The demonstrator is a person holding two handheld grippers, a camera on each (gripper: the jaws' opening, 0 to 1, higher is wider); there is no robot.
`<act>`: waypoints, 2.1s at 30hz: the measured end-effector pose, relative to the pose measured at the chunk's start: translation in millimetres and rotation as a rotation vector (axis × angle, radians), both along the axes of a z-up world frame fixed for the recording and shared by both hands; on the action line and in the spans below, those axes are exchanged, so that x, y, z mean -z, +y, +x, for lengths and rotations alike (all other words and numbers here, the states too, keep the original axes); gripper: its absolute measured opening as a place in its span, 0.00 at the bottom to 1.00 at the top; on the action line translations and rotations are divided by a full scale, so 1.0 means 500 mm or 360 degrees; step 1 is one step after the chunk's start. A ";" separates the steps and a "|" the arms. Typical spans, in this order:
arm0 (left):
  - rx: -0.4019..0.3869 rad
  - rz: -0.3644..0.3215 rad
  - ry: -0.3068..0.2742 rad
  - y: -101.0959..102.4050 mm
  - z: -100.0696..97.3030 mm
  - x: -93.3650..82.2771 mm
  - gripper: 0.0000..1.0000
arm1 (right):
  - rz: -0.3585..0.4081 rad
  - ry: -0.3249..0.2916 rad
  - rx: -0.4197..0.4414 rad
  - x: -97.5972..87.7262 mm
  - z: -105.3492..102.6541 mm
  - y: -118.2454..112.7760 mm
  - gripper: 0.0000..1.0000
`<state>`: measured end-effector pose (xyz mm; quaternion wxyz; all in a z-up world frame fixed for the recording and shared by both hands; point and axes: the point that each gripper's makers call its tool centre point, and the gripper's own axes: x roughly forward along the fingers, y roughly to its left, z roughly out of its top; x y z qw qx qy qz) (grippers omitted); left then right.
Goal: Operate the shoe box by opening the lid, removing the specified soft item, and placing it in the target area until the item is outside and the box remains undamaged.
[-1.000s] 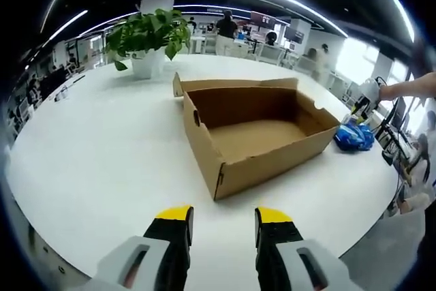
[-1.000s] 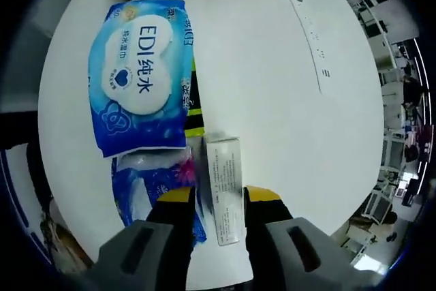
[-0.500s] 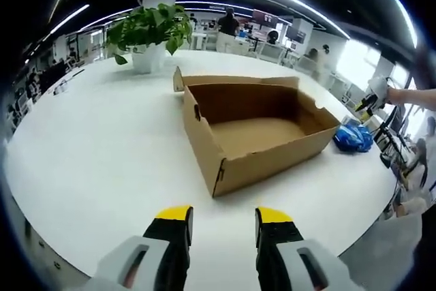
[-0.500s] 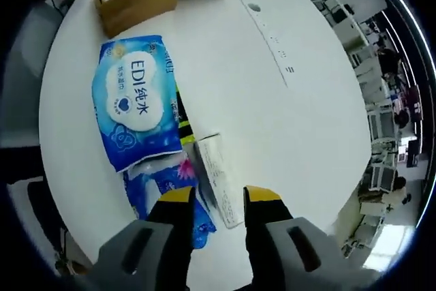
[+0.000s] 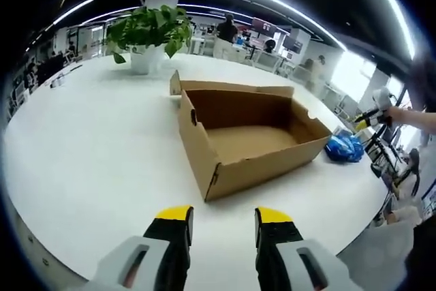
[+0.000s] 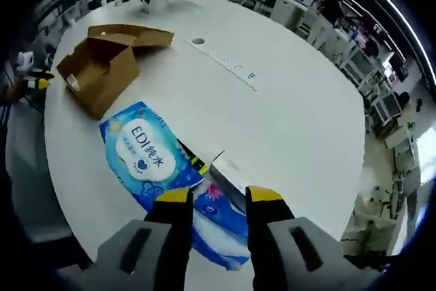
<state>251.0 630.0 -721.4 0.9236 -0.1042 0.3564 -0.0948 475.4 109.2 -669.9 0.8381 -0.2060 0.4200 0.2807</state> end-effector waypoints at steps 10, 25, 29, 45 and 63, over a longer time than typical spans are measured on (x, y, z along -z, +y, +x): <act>0.0030 -0.0051 -0.0023 -0.012 0.002 -0.005 0.36 | 0.0448 -0.0126 0.0323 -0.039 -0.058 0.086 0.34; 0.0040 -0.0072 -0.0055 -0.016 0.003 -0.012 0.36 | 0.0598 -0.0145 0.0284 -0.020 -0.166 0.212 0.36; 0.0039 -0.0077 -0.0067 -0.017 0.006 -0.015 0.36 | 0.0659 -0.0128 0.0278 -0.009 -0.196 0.252 0.36; 0.0208 0.0076 -0.0178 -0.063 0.029 -0.075 0.35 | 0.0741 -0.0006 0.0271 0.065 -0.340 0.316 0.36; 0.0623 0.0354 -0.0292 -0.133 0.169 -0.167 0.34 | 0.0857 0.0009 0.0375 0.081 -0.399 0.291 0.36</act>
